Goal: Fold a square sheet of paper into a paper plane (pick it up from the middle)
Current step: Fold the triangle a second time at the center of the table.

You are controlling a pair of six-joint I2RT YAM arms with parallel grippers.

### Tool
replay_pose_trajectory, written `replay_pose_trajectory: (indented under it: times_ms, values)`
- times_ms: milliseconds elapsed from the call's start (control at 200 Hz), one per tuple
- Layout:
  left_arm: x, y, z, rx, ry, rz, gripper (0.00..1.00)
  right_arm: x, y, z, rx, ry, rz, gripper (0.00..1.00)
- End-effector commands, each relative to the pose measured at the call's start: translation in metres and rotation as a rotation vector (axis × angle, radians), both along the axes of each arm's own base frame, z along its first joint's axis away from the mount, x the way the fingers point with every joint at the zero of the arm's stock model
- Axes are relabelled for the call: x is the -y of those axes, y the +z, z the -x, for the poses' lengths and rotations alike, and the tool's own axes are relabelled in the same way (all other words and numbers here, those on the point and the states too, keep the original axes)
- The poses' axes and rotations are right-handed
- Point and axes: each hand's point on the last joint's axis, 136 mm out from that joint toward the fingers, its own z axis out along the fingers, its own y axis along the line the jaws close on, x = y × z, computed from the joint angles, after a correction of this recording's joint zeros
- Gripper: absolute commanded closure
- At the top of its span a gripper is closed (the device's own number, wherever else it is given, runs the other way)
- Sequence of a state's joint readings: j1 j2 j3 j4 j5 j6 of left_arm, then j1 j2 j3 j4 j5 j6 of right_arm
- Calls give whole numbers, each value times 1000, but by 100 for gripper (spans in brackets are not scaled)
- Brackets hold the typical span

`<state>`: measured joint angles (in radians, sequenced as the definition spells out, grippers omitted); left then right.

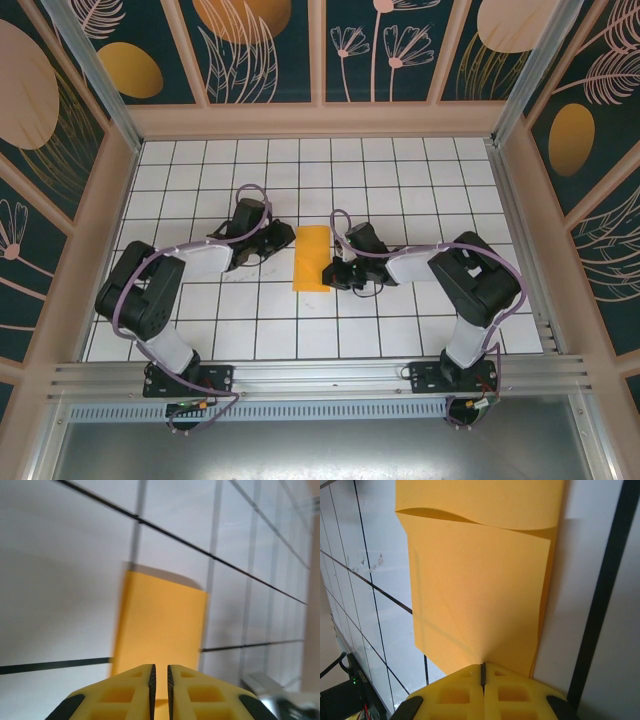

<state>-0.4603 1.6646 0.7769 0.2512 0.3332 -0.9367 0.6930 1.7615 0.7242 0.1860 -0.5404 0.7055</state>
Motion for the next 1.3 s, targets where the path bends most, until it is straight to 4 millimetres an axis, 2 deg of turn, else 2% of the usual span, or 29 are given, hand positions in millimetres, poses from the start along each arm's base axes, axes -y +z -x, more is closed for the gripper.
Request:
replay_pose_trajectory:
  times_ms: [0, 130, 145, 220, 490, 645, 776, 846, 981, 1101, 1296]
  values:
    - [30, 17, 13, 32, -106, 107, 83, 40, -55, 26, -119, -30, 218, 100]
    - [52, 10, 25, 17, -168, 127, 84, 39, -53, 26, -118, -27, 212, 100]
    - [53, -2, 27, -8, -168, 117, 84, 38, -53, 26, -117, -27, 211, 100]
    - [56, -16, 31, -38, -171, 124, 84, 35, -49, 24, -116, -25, 192, 100]
    - [45, -49, 39, -89, -138, 88, 84, 26, -32, 14, -86, -23, 160, 100]
    - [31, -71, 42, -128, -96, 1, 85, 13, -5, 0, -24, -18, 100, 100]
    - [26, -79, 46, -146, -88, -23, 84, -8, 18, -13, 15, 16, 25, 100]
    - [26, -76, 45, -140, -89, -22, 85, -16, 22, -17, 15, 23, -4, 100]
    - [26, -75, 44, -139, -90, -32, 84, -23, 13, -21, -7, 26, -9, 100]
    - [27, -75, 43, -139, -88, -30, 85, -20, -2, -17, -35, 24, 13, 100]
    - [24, -78, 44, -149, -79, -43, 85, 2, -28, -1, -83, 3, 103, 100]
